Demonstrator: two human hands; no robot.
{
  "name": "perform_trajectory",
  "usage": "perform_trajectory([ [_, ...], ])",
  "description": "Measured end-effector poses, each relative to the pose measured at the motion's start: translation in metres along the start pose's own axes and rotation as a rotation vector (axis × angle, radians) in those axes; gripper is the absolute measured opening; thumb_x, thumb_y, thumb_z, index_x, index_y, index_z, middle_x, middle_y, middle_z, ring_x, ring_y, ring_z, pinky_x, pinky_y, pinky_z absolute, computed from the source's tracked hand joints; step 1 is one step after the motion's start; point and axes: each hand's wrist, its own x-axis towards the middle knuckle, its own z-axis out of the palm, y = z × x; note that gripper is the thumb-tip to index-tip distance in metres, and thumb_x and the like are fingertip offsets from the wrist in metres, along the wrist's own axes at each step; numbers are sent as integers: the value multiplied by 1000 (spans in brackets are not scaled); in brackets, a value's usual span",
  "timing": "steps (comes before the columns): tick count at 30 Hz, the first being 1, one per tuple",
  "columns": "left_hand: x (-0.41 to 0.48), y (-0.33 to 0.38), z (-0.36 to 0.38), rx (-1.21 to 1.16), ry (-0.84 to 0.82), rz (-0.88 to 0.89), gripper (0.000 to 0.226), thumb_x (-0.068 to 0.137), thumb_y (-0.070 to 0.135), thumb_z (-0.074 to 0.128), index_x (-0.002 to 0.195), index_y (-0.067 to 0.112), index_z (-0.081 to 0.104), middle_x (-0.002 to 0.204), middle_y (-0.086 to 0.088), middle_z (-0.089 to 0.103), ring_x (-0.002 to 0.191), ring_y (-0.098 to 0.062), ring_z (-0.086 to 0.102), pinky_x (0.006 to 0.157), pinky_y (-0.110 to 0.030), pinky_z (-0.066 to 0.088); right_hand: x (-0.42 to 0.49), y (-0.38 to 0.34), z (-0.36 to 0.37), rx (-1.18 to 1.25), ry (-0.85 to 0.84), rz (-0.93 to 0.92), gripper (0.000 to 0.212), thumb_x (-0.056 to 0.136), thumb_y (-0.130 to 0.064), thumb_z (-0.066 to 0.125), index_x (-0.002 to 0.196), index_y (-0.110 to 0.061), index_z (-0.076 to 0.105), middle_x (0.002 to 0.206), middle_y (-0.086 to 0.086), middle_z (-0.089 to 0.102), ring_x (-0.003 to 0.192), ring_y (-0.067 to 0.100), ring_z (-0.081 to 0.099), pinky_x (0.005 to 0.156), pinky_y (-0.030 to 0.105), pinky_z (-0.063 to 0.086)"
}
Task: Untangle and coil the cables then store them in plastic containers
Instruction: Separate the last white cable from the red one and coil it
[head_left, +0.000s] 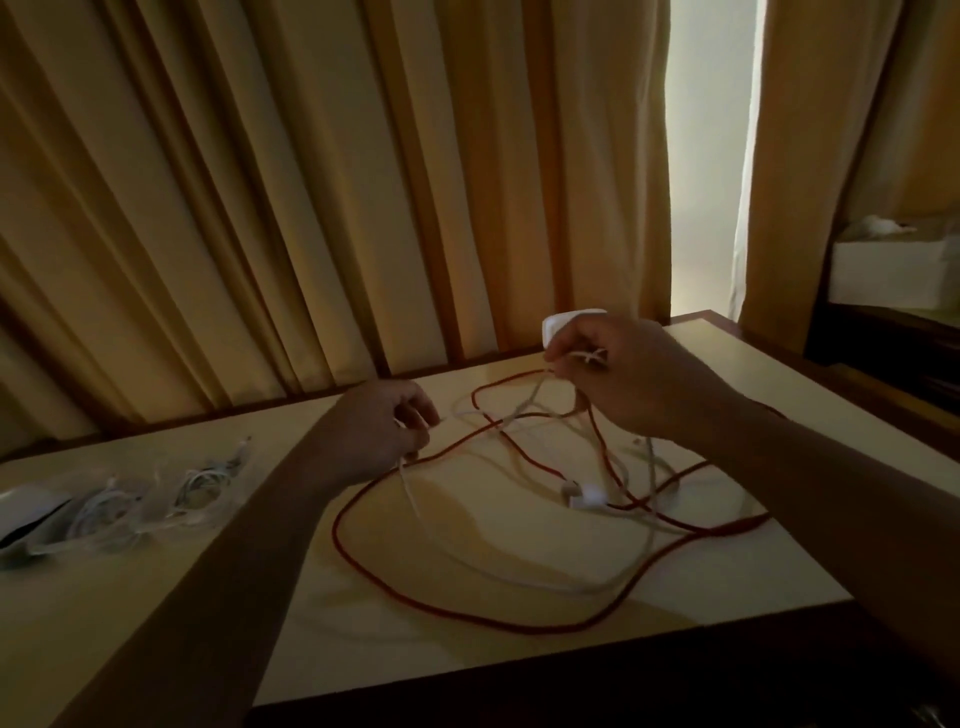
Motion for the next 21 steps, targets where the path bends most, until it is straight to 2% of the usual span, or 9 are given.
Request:
perform_trajectory([
  [2, -1, 3, -2, -36, 87, -1, 19, 94, 13, 72, 102, 29, 67, 99, 7, 70, 90, -13, 69, 68, -26, 53, 6, -11, -4, 120, 96, -18, 11, 99, -19, 61, 101, -30, 65, 93, -16, 66, 74, 0, 69, 55, 12, 50],
  [5, 0, 9, -11, 58, 239, 136, 45, 93, 27, 74, 133, 38, 56, 142, 9, 54, 132, -15, 51, 96, -28, 45, 18, -33, -16, 311, 106, -62, 10, 101, -19, 59, 106, -24, 67, 99, -5, 74, 67, -6, 66, 58, 16, 49],
  [8, -8, 39, -18, -309, 216, 324, 62, 97, 46, 65, 152, 43, 36, 160, 15, 38, 141, -7, 38, 112, -35, 36, 28, -59, -19, 263, 29, -184, 13, 101, -20, 59, 110, -20, 68, 96, -7, 77, 71, -2, 67, 66, 14, 48],
  [9, -7, 47, -17, -420, 140, 365, 58, 98, 50, 62, 150, 40, 41, 155, 13, 48, 136, -4, 45, 108, -32, 41, 31, -65, -18, 261, -4, -203, 13, 101, -20, 59, 110, -20, 68, 94, -7, 77, 66, -1, 66, 60, 12, 47],
  [11, -5, 57, -17, -510, 26, 449, 33, 101, 44, 59, 127, 25, 63, 116, 7, 73, 105, -2, 65, 88, -23, 52, 35, -72, -19, 233, -32, -214, 12, 99, -22, 62, 110, -22, 68, 90, -11, 76, 72, -4, 69, 58, 5, 46],
  [14, -1, 57, -20, -541, 69, 467, 24, 103, 34, 58, 94, 17, 72, 74, 1, 67, 71, -17, 64, 74, -36, 57, 36, -65, -36, 141, -54, -142, 19, 93, -30, 71, 111, -28, 65, 88, -16, 73, 78, -9, 67, 55, 6, 47],
  [16, 3, 50, -30, -566, 162, 396, 24, 103, 35, 56, 93, 22, 74, 70, 3, 61, 67, -16, 56, 70, -36, 51, 30, -54, -51, 10, -150, -87, 20, 88, -31, 76, 106, -30, 66, 88, -13, 72, 75, -4, 68, 57, 14, 50],
  [19, 9, 34, -49, -603, 374, 347, 19, 102, 34, 59, 99, 25, 75, 69, 16, 61, 65, -2, 53, 71, -28, 46, 21, -34, -71, -262, -280, -45, 4, 89, -33, 74, 91, -30, 72, 80, -15, 72, 75, 2, 68, 67, 21, 49],
  [21, 13, 23, -58, -518, 434, 322, 15, 101, 28, 62, 102, 24, 75, 77, 23, 68, 74, 5, 60, 76, -23, 46, 18, -22, -78, -185, -278, 49, 18, 96, -35, 63, 87, -26, 75, 70, -6, 70, 67, 17, 63, 68, 29, 51],
])
